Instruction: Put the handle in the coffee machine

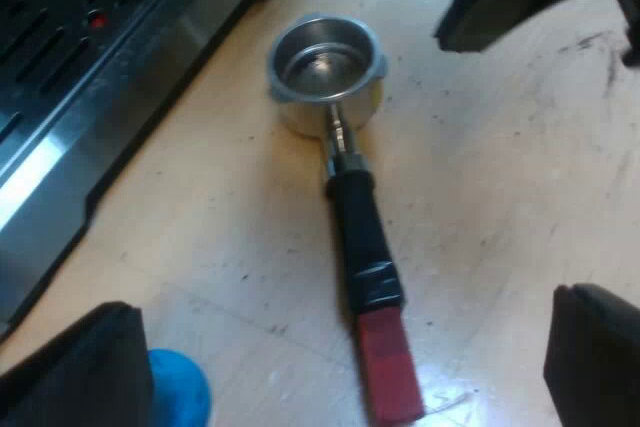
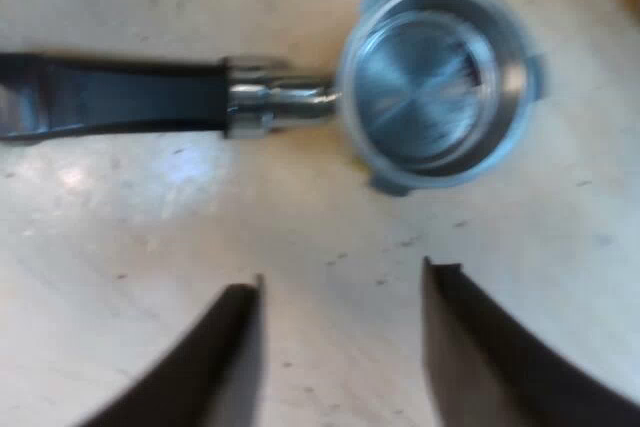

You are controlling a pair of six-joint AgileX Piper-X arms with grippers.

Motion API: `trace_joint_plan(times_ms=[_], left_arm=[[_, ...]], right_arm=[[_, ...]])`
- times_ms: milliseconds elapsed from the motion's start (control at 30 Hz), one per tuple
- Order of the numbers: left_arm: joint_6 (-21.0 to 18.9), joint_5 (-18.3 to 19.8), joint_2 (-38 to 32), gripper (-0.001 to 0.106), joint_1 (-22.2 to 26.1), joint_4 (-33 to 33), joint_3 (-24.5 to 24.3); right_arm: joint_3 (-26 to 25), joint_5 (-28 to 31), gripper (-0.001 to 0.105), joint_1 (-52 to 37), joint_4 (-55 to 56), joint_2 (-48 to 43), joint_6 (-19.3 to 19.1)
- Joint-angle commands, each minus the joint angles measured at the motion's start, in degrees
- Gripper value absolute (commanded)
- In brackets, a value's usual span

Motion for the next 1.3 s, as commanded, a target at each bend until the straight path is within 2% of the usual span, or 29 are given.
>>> trace_joint_plan(times_ms=[33,67,167,267,367,600,1000,1100,1300], left_arm=[[-3.3,0.7,-0.2,0.086,-3.7,-3.1,-0.3],[-3.4,0.6,-0.2,0.090,-5.5,-4.3,-0.3],[-3.9,-0.7,-0.1,0.090,-7.3,-5.7,-0.3],[-6.0,-0.5,1.1,0.090,-7.4,-6.1,-0.3],[-6.1,-0.5,2.3,0.090,-7.4,-6.1,-0.3],[-6.1,-0.6,4.5,0.089,-7.4,-6.5,-0.3],[-6.1,-0.7,5.3,0.089,-7.4,-7.2,-0.3],[-6.1,-0.7,5.3,0.089,-7.4,-7.2,-0.3],[-6.1,-0.7,5.3,0.089,-7.4,-7.2,-0.3]], right_arm=[[-0.5,1.4,0.079,-2.4,0.3,-0.9,-3.6],[-0.5,0.1,0.079,-3.8,0.1,-0.8,-4.7],[-0.5,-4.0,0.079,-7.1,-3.3,-0.8,-5.2],[-0.5,-5.6,0.080,-9.5,-7.8,-0.8,-6.2],[-0.5,-8.4,0.080,-11.0,-10.2,-0.7,-7.8],[-0.5,-6.5,0.080,-11.3,-11.8,4.1,-10.2],[-0.5,-4.4,0.079,-11.3,-15.2,10.5,-9.6],[-0.5,-4.4,0.079,-11.5,-15.1,11.0,-9.6],[-0.5,-8.1,0.079,-12.0,-15.1,12.1,-9.9]])
